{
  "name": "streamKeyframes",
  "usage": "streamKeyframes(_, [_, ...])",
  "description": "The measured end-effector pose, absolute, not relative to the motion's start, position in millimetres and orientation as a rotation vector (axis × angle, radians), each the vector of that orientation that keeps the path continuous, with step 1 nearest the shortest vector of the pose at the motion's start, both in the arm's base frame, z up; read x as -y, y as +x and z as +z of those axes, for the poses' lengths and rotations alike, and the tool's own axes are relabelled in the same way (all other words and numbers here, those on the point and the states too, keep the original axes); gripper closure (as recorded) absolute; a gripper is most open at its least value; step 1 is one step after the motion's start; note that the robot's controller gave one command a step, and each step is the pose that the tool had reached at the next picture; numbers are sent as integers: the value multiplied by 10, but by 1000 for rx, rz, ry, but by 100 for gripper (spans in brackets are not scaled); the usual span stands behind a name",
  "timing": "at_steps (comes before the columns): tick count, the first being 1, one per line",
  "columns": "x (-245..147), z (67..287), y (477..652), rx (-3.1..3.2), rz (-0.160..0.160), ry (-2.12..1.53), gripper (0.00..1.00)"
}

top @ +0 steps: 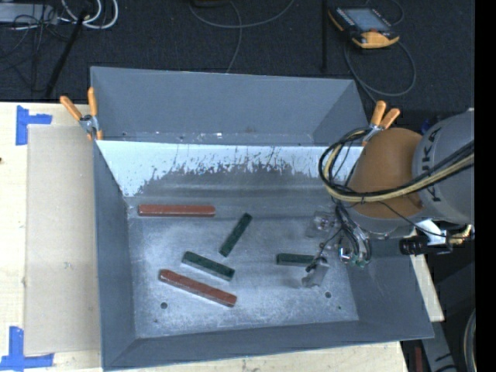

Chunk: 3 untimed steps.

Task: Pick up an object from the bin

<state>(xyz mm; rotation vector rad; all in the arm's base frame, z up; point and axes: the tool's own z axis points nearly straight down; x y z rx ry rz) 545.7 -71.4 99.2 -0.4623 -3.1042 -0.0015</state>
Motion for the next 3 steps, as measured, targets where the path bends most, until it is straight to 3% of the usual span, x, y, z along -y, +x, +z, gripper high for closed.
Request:
streamKeyframes(1, [712, 683, 5497, 3074, -1, -628, 0])
streamKeyframes(2, [709, 677, 5495, 3076, 0, -624, 0])
streamKeyframes(3, [709, 684, 5499, 3078, 0, -621, 100])
